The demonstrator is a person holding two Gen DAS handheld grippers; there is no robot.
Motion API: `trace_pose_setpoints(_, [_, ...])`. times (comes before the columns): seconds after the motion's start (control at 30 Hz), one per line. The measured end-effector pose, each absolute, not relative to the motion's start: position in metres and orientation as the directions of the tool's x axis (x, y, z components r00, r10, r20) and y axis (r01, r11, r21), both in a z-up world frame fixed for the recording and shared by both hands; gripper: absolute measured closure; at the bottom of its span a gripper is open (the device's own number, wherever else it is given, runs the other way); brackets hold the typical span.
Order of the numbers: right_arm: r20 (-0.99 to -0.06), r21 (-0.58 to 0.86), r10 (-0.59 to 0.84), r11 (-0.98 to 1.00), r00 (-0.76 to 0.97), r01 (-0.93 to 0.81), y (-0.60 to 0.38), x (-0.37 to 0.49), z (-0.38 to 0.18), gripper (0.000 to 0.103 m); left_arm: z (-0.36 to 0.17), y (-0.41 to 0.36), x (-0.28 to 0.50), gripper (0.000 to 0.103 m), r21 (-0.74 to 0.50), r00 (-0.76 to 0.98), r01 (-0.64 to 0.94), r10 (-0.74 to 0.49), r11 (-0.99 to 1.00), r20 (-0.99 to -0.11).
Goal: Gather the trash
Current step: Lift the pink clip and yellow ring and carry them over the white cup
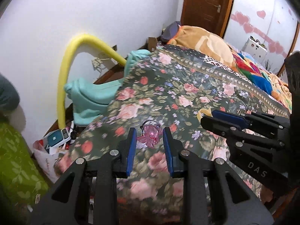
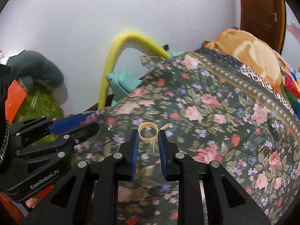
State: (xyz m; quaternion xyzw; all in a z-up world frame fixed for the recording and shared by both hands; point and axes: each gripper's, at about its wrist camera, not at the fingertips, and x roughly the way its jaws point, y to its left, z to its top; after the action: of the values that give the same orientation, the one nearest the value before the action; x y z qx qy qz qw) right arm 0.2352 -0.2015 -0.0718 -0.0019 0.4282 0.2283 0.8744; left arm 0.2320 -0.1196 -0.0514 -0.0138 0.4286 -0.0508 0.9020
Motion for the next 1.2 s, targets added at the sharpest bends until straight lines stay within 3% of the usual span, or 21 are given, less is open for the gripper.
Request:
trace_pose_setpoints(0.7, [-0.73,0.167,0.523,0.76,0.44,-0.628,-0.062,0.127,-0.043,0.084,-0.049,0.028,0.082,0.075,-0.096,0.614,-0.208,0.054,0.973,-0.787])
trace_pose_setpoints(1.2, [-0.789,0.188,0.55,0.638,0.272,-0.746,0.031,0.061,-0.074,0.084,-0.087,0.108,-0.004,0.075,-0.129,0.538,-0.362,0.093,0.923,-0.838])
